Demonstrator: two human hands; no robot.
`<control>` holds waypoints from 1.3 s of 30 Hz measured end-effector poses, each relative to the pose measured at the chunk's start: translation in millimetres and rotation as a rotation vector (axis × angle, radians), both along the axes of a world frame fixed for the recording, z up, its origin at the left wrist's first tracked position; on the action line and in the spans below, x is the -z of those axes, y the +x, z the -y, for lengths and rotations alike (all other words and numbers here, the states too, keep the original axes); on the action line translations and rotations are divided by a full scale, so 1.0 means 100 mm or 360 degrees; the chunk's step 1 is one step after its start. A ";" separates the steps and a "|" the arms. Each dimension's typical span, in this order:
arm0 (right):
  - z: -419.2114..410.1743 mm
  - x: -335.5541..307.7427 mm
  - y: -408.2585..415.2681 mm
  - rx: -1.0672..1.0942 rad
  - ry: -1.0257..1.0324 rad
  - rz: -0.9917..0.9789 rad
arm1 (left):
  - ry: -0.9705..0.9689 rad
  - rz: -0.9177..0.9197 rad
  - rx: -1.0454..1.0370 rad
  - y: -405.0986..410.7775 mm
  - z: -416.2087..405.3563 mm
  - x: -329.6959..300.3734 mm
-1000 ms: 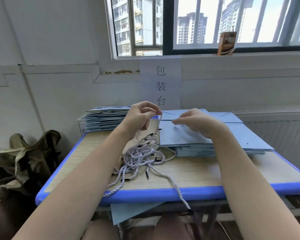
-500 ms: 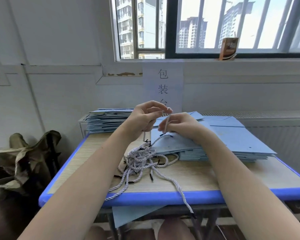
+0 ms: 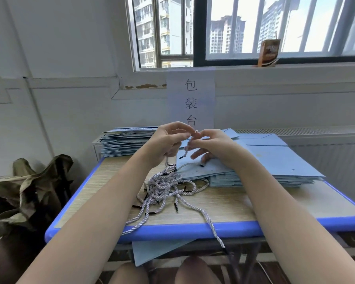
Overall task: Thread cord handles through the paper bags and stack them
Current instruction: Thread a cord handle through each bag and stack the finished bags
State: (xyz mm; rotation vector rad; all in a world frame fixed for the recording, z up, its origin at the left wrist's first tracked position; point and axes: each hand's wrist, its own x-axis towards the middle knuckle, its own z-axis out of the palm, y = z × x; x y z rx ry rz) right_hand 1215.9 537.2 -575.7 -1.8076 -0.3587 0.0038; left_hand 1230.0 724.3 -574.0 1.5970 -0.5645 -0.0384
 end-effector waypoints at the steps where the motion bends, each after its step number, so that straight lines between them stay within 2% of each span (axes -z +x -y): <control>1: 0.00 0.01 -0.01 0.0007 -0.0036 0.0015 | 0.0010 0.0001 0.0005 0.00 0.01 0.01; 5: 0.02 0.07 0.10 0.0359 -0.0216 0.0143 | 0.0006 0.0046 -0.0122 0.03 0.04 0.03; 9: 0.12 0.08 0.20 0.0758 -0.0324 0.0218 | 0.0062 -0.0043 -0.0205 0.10 0.00 0.03; 12: 0.21 0.11 0.26 0.0901 -0.0455 0.0158 | 0.0332 -0.0109 -0.0084 0.07 0.00 0.04; 14: 0.23 0.12 0.29 0.0989 -0.0477 0.0138 | 0.0557 -0.0048 -0.0004 0.04 0.02 0.06; 18: 0.23 0.14 0.26 0.0973 -0.0709 0.0135 | 0.0921 0.0065 0.0084 0.02 0.06 0.10; 21: 0.20 0.12 0.21 0.0921 -0.0991 0.0133 | 0.1033 0.0103 0.0081 0.02 0.05 0.10; 24: 0.20 0.08 0.20 0.0701 -0.1107 0.0118 | 0.1076 0.0110 0.0062 0.03 0.04 0.11; 27: 0.18 0.06 0.14 0.0557 -0.1258 0.0107 | 0.1168 0.0208 -0.0077 0.09 0.03 0.15; 32: 0.15 0.08 0.14 0.0534 -0.1431 0.0134 | 0.1229 0.0409 -0.0481 0.17 0.01 0.21; 35: 0.16 0.10 0.18 0.0581 -0.1296 0.0169 | 0.1254 0.0565 -0.0696 0.21 -0.03 0.24; 39: 0.20 0.11 0.24 0.0752 -0.0789 0.0223 | 0.1179 0.0782 -0.0717 0.24 0.00 0.23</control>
